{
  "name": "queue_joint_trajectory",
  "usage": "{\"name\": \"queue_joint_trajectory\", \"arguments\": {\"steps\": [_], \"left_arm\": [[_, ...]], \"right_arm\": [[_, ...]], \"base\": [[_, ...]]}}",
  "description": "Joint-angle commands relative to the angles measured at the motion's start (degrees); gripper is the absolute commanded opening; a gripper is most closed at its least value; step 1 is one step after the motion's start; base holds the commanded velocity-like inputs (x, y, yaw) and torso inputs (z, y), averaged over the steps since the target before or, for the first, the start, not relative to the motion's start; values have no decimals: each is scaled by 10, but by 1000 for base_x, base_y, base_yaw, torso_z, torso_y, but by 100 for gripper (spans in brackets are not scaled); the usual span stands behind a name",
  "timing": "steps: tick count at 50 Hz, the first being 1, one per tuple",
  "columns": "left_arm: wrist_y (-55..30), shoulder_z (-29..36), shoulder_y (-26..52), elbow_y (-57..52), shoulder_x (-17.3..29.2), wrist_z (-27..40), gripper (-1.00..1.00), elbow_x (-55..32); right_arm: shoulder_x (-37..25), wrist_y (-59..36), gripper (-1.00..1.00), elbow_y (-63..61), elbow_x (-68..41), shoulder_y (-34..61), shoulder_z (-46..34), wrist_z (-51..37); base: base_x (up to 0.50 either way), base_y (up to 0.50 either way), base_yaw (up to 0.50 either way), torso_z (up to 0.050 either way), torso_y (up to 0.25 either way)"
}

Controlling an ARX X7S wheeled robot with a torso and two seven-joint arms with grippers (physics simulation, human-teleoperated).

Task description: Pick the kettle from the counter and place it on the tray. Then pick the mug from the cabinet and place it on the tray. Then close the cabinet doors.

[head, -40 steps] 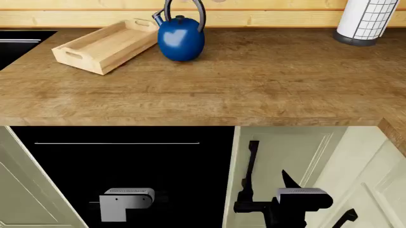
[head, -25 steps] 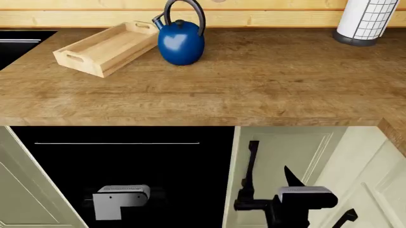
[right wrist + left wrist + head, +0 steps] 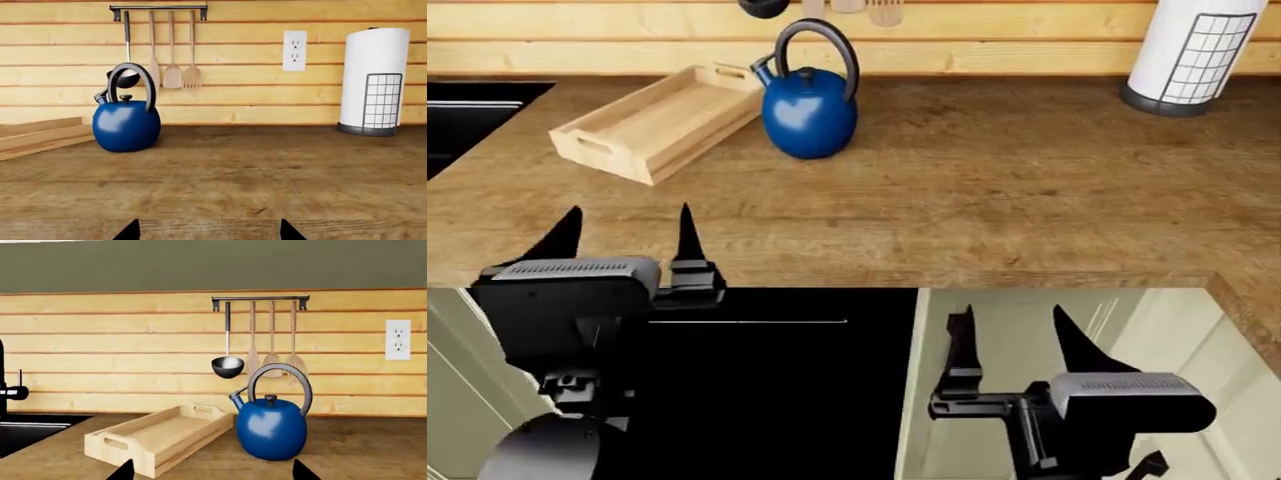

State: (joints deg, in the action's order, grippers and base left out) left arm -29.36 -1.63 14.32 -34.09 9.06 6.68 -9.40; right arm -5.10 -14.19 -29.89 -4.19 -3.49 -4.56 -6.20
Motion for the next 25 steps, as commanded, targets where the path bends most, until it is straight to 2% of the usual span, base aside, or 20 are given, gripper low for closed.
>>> {"name": "queue_joint_trajectory", "arguments": {"steps": [1,6,12,15,18,25], "left_arm": [[-330,-51,286,-113,37,15,100,-78],[-433,-42,496,-48,51,16,100,-95],[-476,-3,716,82,47,20,100,-89],[-448,44,816,176,45,16,100,-72],[-423,52,911,286,19,13,100,-65],[-280,103,1092,598,-20,1,100,-21]], "right_arm": [[-14,-51,100,-87,-14,-1,-5,-13],[-18,-69,100,-115,-23,5,-1,-19],[-23,-81,100,-135,-23,8,-9,-25],[-26,-83,100,-144,-23,4,-11,-27],[-30,-84,100,-154,-25,6,-7,-31],[-41,-133,100,-200,-29,25,-3,-40]], "base": [[0,0,0,50,0],[0,0,0,50,0],[0,0,0,50,0],[0,0,0,50,0],[0,0,0,50,0],[0,0,0,50,0]]}}
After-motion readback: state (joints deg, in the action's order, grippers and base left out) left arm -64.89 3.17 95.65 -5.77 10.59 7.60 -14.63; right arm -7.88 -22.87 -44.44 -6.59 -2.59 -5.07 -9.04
